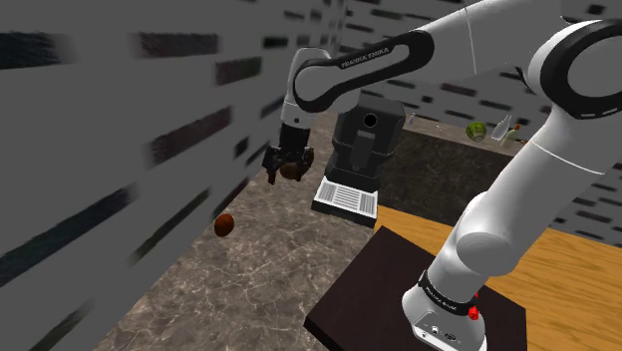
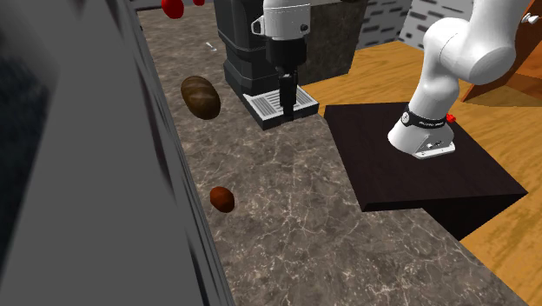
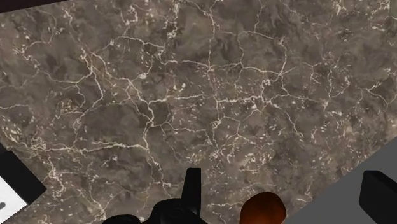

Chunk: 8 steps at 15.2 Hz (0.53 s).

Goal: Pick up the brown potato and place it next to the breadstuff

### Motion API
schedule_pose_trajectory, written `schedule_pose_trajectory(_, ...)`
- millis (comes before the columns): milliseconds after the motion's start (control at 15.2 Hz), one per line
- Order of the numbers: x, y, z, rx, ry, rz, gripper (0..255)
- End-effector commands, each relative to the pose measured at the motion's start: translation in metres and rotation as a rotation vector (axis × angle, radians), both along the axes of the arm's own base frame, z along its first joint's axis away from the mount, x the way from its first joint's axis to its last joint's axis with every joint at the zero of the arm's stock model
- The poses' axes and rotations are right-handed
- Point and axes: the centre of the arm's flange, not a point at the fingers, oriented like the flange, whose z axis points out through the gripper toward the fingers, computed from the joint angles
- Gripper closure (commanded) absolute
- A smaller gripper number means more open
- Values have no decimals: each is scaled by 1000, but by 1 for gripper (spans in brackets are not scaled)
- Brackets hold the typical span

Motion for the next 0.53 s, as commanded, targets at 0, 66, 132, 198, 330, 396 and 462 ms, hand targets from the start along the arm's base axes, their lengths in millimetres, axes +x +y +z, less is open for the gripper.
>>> schedule_pose_trajectory(0,16,5,-20,9,10,-39,0)
schedule_pose_trajectory(66,24,8,-29,13,14,-57,0)
schedule_pose_trajectory(132,33,10,-39,17,19,-75,0)
schedule_pose_trajectory(198,42,12,-49,21,24,-94,0)
schedule_pose_trajectory(330,59,15,-69,29,34,-130,0)
schedule_pose_trajectory(396,68,17,-79,33,38,-148,0)
schedule_pose_trajectory(462,76,19,-89,37,43,-167,0)
